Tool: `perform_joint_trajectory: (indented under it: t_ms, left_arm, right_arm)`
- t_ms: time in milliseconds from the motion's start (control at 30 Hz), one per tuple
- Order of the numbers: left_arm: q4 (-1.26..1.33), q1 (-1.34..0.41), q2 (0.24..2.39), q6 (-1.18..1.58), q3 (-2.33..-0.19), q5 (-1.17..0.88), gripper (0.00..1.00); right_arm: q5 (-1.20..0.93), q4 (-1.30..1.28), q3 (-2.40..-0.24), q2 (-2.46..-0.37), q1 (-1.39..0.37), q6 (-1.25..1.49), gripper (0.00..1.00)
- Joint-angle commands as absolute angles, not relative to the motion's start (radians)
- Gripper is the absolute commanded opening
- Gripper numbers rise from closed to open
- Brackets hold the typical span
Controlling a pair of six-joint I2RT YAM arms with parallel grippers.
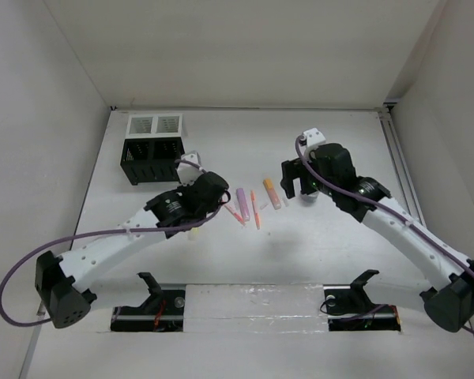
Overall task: Sort the stationery into containers
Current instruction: Pick up the pen from the center of the board, then pick up the pen cap from the center of the board.
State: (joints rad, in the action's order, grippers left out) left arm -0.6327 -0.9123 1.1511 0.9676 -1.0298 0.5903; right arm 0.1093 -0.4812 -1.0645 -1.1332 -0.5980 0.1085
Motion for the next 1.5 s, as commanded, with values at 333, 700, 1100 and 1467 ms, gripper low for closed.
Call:
perform_joint_trajectory:
  t_ms: [333,700,1100,1467]
  left_arm:
    - [-0.621,-0.741,1.18,0.595,-1.089,0.498,0.0]
    - [-0.563,-0.741,1.149,0.552,-1.035,0.48,0.0]
    - [-0.568,-0.741,1.028,0.572,-1.017,0.549,0.0]
    - [-0.548,-0.741,1.017,0.563,-1.006,0.538,0.0]
  right_arm:
    - [0.23,-0.436,-1.192,-1.396,-0.698,0.15,0.83]
    - [0.129,-0.445,-1.143,-1.407,-0.581,0.0,0.56]
    - [0.071,-0.403,-1.12,-1.578,-0.548,-0.011,0.43]
    - [0.071,-0.373,-1.101,-1.664,-0.548,0.0,0.41]
